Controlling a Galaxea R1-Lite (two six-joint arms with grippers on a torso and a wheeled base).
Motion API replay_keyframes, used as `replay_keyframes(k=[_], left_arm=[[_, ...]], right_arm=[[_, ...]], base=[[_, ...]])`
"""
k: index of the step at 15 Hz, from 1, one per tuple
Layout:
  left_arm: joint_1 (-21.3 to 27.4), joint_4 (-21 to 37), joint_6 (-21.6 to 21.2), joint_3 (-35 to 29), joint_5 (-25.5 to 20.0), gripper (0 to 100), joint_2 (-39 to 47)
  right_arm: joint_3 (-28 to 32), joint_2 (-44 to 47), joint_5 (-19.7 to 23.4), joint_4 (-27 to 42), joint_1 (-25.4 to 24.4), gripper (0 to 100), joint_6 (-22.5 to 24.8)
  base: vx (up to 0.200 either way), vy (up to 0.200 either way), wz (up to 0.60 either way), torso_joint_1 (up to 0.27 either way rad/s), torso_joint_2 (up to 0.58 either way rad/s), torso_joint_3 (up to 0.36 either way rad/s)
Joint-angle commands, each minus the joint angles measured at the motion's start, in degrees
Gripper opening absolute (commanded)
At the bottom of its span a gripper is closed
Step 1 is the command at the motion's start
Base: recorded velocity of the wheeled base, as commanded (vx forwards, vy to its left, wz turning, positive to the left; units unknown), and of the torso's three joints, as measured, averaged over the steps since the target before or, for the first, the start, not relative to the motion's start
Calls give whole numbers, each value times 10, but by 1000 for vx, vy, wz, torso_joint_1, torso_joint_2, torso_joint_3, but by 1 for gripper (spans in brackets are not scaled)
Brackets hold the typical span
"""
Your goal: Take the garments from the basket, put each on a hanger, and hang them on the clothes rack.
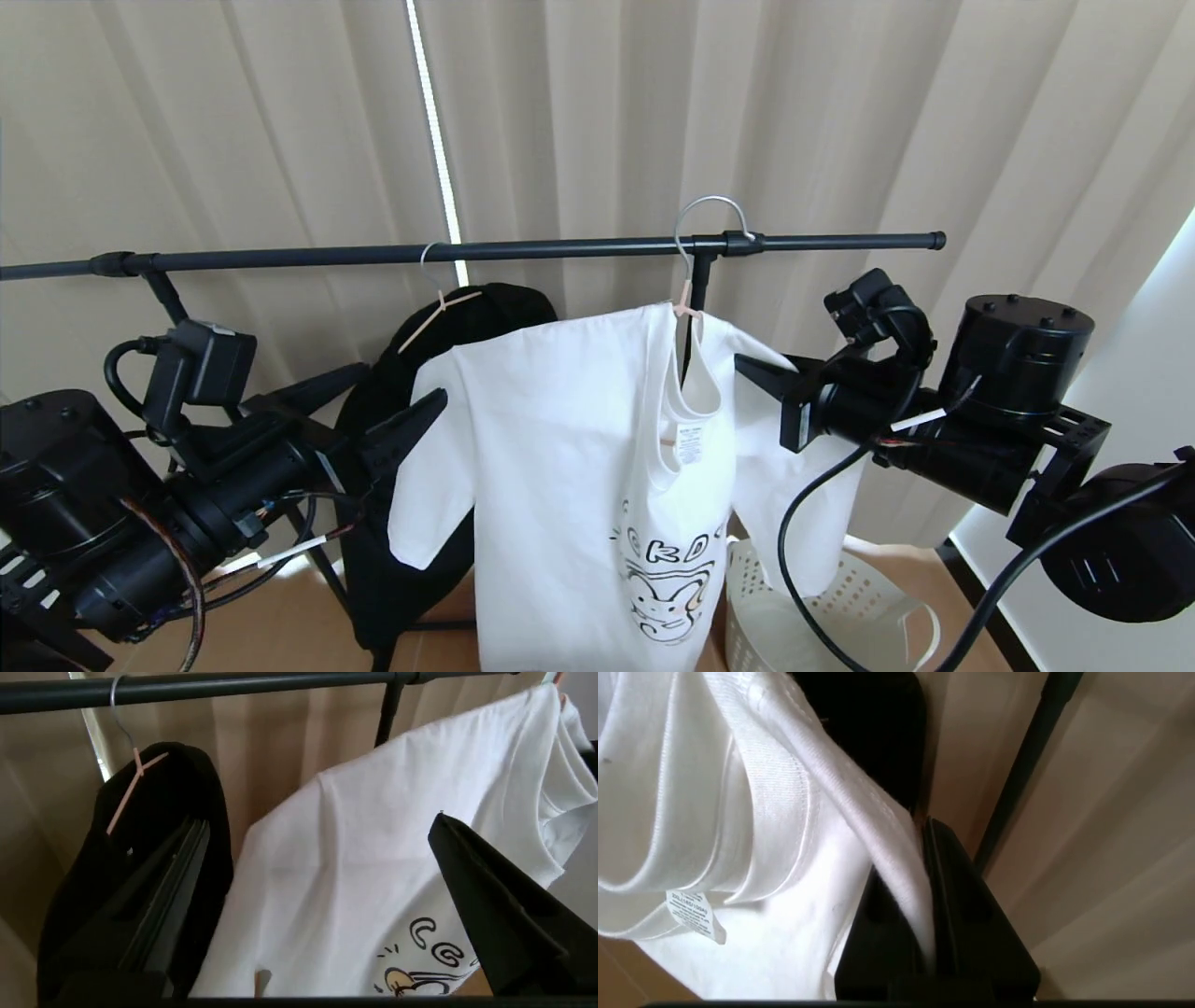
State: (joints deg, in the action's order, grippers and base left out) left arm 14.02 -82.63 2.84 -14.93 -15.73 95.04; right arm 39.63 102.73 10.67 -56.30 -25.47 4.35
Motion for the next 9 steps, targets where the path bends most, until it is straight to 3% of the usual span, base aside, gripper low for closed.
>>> replay_keyframes(k=[1,4,6,9], left_arm=[[-27,-2,1,4,-16,100,30],[-38,-3,-1,27,-69,100,30],[-33,-3,-1,33,-69,100,47],[-24,-5,-38,39,-67,100,78]], right_arm=[[-7,0,1,-2,5,0,1],[-6,-2,1,-2,7,0,1],[-7,-2,1,-2,7,0,1],[-9,-7,1,-2,7,0,1]], base=[[0,0,0,0,0,0],[0,0,0,0,0,0],[0,0,0,0,0,0],[0,0,0,0,0,0]])
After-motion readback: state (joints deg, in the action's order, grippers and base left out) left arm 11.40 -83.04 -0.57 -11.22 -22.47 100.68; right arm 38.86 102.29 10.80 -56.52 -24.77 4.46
